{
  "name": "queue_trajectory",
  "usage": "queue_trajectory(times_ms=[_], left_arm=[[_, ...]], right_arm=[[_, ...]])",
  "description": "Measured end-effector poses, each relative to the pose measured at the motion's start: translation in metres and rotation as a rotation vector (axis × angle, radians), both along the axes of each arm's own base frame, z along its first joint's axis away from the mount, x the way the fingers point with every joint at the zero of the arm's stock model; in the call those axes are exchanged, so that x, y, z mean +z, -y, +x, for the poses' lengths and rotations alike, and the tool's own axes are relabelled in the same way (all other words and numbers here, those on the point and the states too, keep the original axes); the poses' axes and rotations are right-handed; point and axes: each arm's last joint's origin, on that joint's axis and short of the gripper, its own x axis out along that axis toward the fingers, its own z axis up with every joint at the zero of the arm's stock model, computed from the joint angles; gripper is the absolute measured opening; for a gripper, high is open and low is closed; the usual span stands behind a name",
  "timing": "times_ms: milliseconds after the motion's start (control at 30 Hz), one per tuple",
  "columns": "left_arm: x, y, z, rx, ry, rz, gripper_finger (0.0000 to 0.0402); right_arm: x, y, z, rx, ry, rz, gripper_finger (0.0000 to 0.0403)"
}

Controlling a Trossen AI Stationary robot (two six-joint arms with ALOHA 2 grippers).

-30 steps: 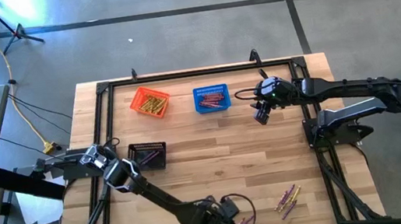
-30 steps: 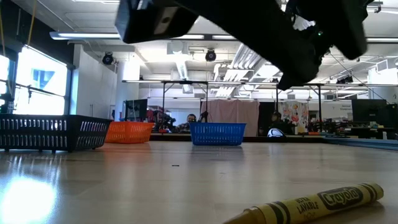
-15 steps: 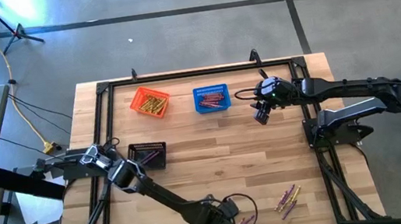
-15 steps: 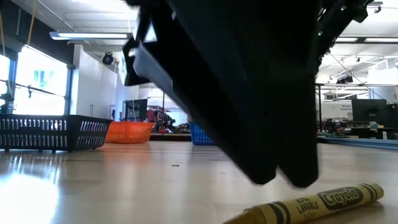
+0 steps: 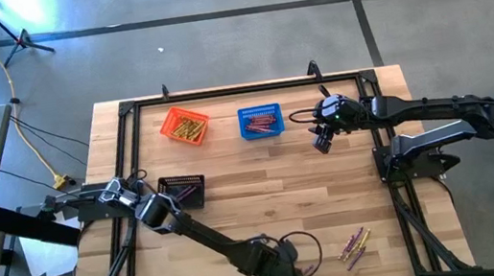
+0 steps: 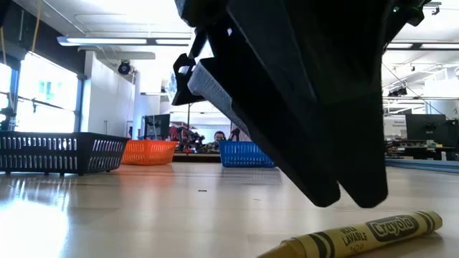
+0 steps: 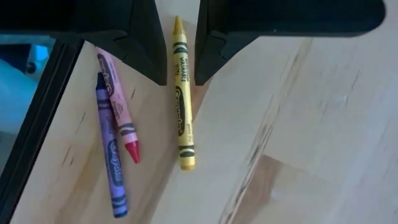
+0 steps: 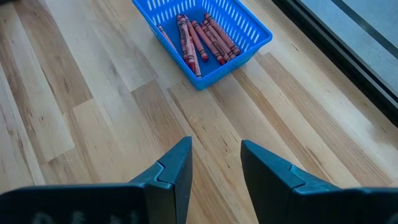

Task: Sort crayons
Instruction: Put the yellow crayon into the orange bin

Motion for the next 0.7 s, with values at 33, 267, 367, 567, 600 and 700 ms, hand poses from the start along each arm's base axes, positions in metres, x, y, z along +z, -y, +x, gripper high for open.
queue_trajectory(times_ms=[33, 267, 367, 567, 600, 700], left_arm=[[0.000, 0.000, 0.000, -0.013, 0.001, 0.003, 0.0070], [-0.007, 0.002, -0.001, -0.087, -0.016, 0.045, 0.0070], [-0.013, 0.003, 0.000, -0.118, -0.021, 0.054, 0.0070], [-0.016, 0.003, 0.000, -0.187, -0.012, 0.105, 0.0069], [-0.017, 0.003, 0.000, -0.193, -0.005, 0.133, 0.0067], [-0.018, 0.004, -0.002, -0.223, 0.004, 0.198, 0.0053]], right_arm=[[0.000, 0.000, 0.000, 0.000, 0.000, 0.000, 0.0124], [0.000, 0.000, 0.000, 0.000, 0.000, 0.000, 0.0124], [0.000, 0.000, 0.000, 0.000, 0.000, 0.000, 0.0124], [0.000, 0.000, 0.000, 0.000, -0.001, 0.000, 0.0124], [0.000, 0.000, 0.000, 0.000, 0.000, 0.000, 0.0124], [0.000, 0.000, 0.000, 0.000, 0.000, 0.000, 0.0124]])
